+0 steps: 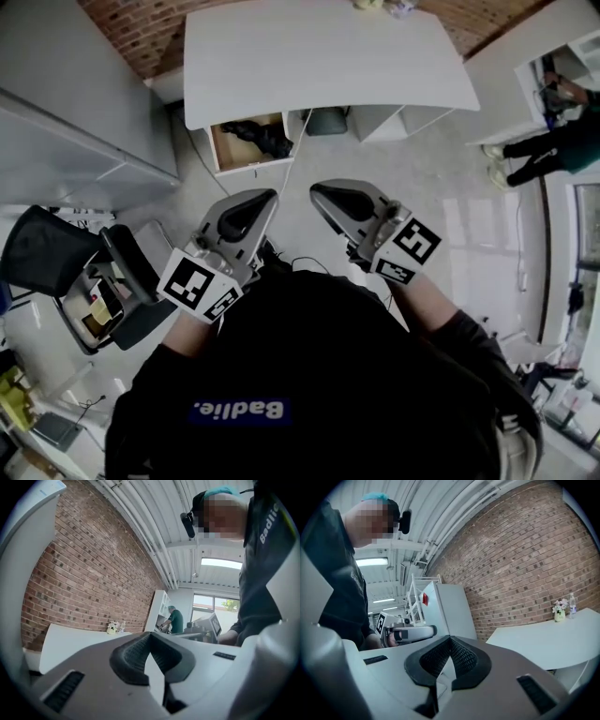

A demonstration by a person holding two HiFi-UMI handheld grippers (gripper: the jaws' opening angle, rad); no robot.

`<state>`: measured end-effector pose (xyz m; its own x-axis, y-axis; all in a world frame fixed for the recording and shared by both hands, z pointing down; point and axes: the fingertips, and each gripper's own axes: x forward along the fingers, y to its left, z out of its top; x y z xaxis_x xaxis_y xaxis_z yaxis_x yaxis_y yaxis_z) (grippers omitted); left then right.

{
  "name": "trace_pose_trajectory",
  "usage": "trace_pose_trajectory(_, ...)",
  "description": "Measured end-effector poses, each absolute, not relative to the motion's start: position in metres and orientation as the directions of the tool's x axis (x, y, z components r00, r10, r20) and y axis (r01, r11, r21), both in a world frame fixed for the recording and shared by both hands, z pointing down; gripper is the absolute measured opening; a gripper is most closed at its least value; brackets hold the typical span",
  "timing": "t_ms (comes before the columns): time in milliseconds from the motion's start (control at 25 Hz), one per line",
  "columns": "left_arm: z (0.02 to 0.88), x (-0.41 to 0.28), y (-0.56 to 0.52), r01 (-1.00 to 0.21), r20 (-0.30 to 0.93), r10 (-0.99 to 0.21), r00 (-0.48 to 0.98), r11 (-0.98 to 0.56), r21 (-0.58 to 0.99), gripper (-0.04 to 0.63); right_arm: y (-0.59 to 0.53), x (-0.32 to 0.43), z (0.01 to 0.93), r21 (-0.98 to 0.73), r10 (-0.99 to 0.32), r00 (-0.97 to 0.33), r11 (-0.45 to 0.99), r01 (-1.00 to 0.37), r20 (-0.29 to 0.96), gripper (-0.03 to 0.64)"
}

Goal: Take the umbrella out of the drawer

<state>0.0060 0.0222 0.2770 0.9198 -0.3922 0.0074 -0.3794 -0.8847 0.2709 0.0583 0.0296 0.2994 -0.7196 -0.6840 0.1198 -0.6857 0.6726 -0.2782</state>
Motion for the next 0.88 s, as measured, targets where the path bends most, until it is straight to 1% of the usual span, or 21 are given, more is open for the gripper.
trace_pose_trajectory(280, 0.271, -0.008, -0.022, -0.309, -0.033, -0.332, 0.943, -0.904, 0.295, -0.002, -0.017, 0.05, 0.313, -0.305, -0.736, -0.652, 0.588, -0.749, 0.183, 0.028)
trace_pose_trajectory(360, 0.269, -0.009, -0.03, -0.303, -0.049, -0.332, 0.942, -0.903, 0.306, -0.002, -0.027, 0.052, 0.317, -0.3, -0.748, -0.632, 0.567, -0.767, 0.202, 0.028)
trace_pose_trajectory(520, 0.269, -0.01, -0.045, -0.328, -0.046, -0.358, 0.932, -0.894, 0.306, -0.002, -0.048, 0.05, 0.332, -0.308, -0.752, -0.618, 0.547, -0.779, 0.229, 0.028)
trace_pose_trajectory(720, 0.274, -0.007, -0.062, -0.385, -0.029, -0.412, 0.911, -0.873, 0.298, -0.002, -0.073, 0.047, 0.352, -0.299, -0.704, -0.661, 0.592, -0.748, 0.259, 0.028)
trace_pose_trajectory(880, 0.285, -0.006, -0.071, -0.457, 0.004, -0.48, 0.877, -0.833, 0.311, -0.002, -0.093, 0.051, 0.376, -0.3, -0.661, -0.693, 0.625, -0.721, 0.287, 0.028)
